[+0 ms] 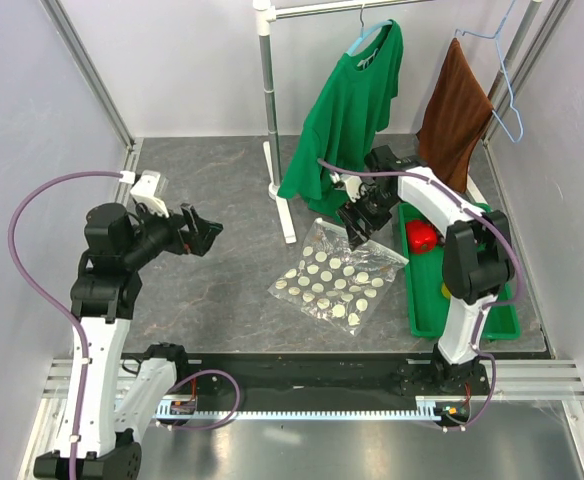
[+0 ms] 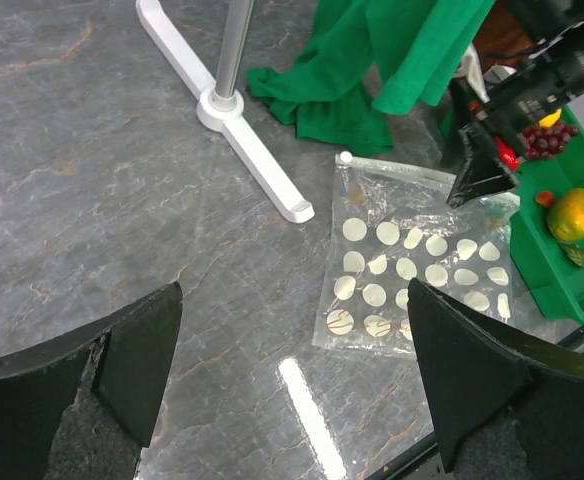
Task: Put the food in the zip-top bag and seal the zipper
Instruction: Open the zipper of the food storage bag at the center of the board.
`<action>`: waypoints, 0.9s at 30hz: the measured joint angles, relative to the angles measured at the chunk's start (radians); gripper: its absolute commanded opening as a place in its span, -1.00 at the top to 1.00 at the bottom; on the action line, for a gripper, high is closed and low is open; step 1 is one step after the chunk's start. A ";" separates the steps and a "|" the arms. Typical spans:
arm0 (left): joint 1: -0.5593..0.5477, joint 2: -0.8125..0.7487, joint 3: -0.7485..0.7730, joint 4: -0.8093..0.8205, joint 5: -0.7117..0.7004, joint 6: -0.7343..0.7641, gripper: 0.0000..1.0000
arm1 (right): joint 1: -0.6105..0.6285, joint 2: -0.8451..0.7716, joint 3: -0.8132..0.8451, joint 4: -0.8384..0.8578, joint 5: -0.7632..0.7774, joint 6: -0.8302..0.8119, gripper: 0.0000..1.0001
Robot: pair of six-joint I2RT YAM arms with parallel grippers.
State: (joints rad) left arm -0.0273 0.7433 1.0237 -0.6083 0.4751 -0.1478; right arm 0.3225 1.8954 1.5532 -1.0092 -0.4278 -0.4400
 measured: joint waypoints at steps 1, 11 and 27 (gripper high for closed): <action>0.000 0.001 0.000 0.006 0.006 0.000 -1.00 | 0.000 0.014 0.000 -0.002 0.001 -0.003 -0.60; 0.000 0.017 -0.034 0.042 0.060 0.000 -1.00 | -0.006 0.076 0.003 -0.018 -0.009 -0.019 0.81; -0.021 0.084 -0.058 0.045 0.169 -0.029 -0.88 | -0.100 -0.302 -0.061 0.092 -0.230 0.222 1.00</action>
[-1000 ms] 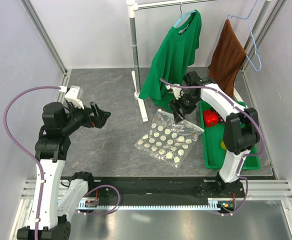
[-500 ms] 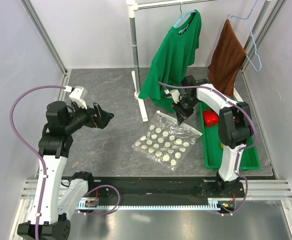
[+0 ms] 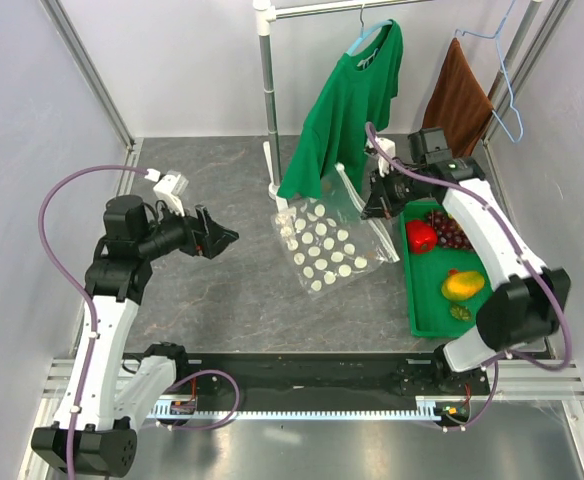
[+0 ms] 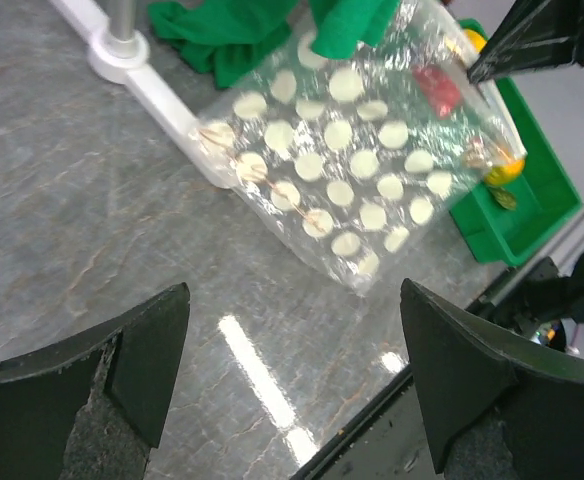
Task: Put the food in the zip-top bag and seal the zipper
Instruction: Open the zipper of the food storage bag at the center of the board.
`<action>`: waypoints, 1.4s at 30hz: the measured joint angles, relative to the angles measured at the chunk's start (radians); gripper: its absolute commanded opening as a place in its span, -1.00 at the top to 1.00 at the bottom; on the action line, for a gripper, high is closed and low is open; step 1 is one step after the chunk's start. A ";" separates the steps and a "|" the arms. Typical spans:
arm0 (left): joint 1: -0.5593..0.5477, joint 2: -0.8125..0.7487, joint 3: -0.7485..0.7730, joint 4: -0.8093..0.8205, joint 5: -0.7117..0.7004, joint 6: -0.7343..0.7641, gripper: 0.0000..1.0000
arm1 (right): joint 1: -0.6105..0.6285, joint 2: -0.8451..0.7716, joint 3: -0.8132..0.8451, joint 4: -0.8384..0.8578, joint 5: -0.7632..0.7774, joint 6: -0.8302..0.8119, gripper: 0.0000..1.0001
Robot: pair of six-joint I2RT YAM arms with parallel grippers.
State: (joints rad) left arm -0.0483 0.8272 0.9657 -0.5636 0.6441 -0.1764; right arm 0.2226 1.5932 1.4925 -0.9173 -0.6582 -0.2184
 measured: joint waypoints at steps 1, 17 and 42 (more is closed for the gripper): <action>-0.009 0.004 0.000 0.002 0.010 0.000 -0.92 | 0.003 -0.030 0.000 0.001 -0.004 -0.016 1.00; -0.041 0.146 0.359 -0.108 0.145 0.195 -0.84 | 0.200 -0.423 -0.126 -0.045 0.136 -0.805 1.00; -0.550 0.441 0.487 -0.364 -0.249 0.366 -0.75 | 0.647 -0.417 -0.311 0.117 0.224 -1.268 1.00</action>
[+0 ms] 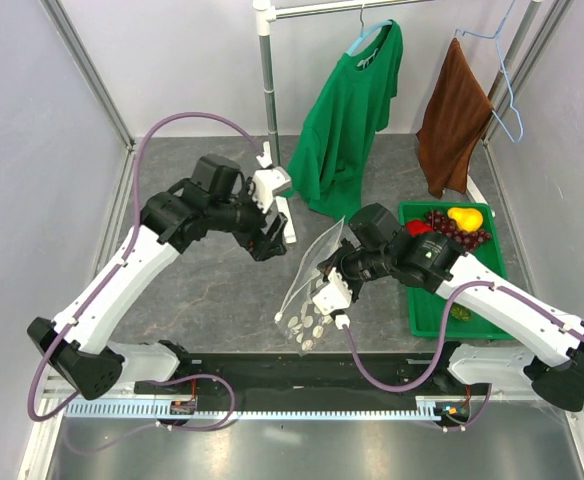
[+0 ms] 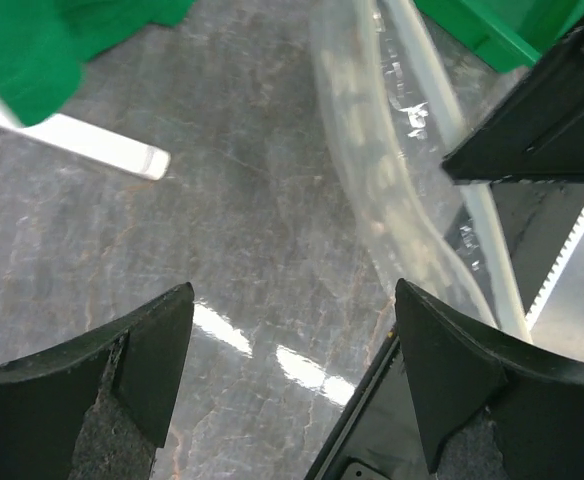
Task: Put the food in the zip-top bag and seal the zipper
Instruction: Open the zipper of the food storage bag at the center of the board.
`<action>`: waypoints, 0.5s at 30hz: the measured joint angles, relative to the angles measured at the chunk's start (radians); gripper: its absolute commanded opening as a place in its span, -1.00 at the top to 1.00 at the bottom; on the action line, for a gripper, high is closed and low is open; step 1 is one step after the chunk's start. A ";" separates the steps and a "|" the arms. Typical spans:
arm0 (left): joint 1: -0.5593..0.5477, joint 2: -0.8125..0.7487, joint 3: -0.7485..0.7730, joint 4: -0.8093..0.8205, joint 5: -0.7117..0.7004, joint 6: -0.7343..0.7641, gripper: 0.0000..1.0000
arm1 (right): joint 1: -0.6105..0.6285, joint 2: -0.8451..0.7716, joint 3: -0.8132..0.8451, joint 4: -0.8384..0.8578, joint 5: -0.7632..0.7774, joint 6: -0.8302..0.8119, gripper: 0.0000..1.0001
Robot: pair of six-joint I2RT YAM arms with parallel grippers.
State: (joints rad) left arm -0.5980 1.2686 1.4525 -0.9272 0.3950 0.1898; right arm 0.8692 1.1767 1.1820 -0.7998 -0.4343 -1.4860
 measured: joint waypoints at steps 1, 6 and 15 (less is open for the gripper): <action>-0.018 0.008 0.000 0.002 -0.007 -0.005 -0.75 | 0.010 0.000 -0.003 0.003 0.006 0.001 1.00; -0.113 0.015 -0.006 0.007 -0.046 -0.023 -0.75 | 0.032 0.000 -0.004 0.022 0.026 0.019 1.00; -0.166 0.047 -0.011 0.024 -0.063 -0.053 -0.76 | 0.057 0.006 -0.003 0.037 0.047 0.050 1.00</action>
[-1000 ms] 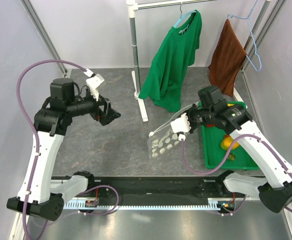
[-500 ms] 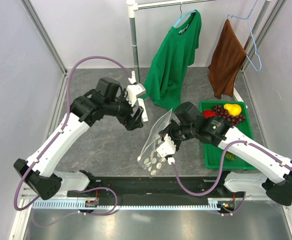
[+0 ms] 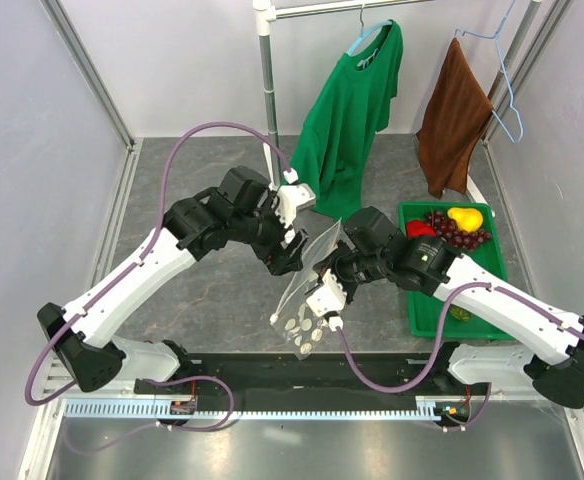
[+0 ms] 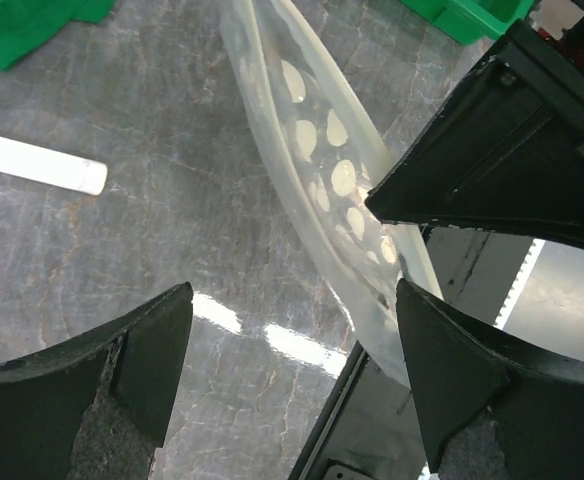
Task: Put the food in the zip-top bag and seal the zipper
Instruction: Open the zipper of the food storage bag at the center of the board.
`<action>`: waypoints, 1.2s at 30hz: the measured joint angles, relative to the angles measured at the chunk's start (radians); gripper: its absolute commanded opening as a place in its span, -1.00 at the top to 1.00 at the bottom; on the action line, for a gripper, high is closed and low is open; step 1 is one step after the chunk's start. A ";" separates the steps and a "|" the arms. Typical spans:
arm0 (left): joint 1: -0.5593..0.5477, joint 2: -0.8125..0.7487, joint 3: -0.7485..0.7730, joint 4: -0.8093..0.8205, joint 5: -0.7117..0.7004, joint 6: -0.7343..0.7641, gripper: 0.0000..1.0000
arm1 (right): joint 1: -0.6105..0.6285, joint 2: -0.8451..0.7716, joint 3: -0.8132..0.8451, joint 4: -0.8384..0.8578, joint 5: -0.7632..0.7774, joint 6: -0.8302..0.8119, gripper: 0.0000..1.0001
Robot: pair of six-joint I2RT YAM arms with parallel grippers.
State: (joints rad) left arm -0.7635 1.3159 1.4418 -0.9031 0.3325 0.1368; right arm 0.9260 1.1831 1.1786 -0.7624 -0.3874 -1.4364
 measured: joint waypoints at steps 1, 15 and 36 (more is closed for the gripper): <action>-0.003 0.002 -0.005 0.003 0.001 -0.005 -0.75 | 0.000 0.002 0.000 0.000 0.002 0.001 1.00; 0.135 0.013 -0.084 -0.039 0.076 -0.074 0.96 | 0.019 0.031 0.024 0.063 0.034 0.063 1.00; 0.193 -0.021 -0.247 -0.021 0.005 -0.160 0.96 | -0.008 0.086 -0.304 0.316 0.082 0.019 1.00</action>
State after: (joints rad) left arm -0.5701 1.2949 1.1950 -0.9241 0.3370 -0.0235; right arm 0.9184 1.2694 0.8749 -0.4465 -0.3058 -1.4170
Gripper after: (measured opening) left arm 0.029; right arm 0.007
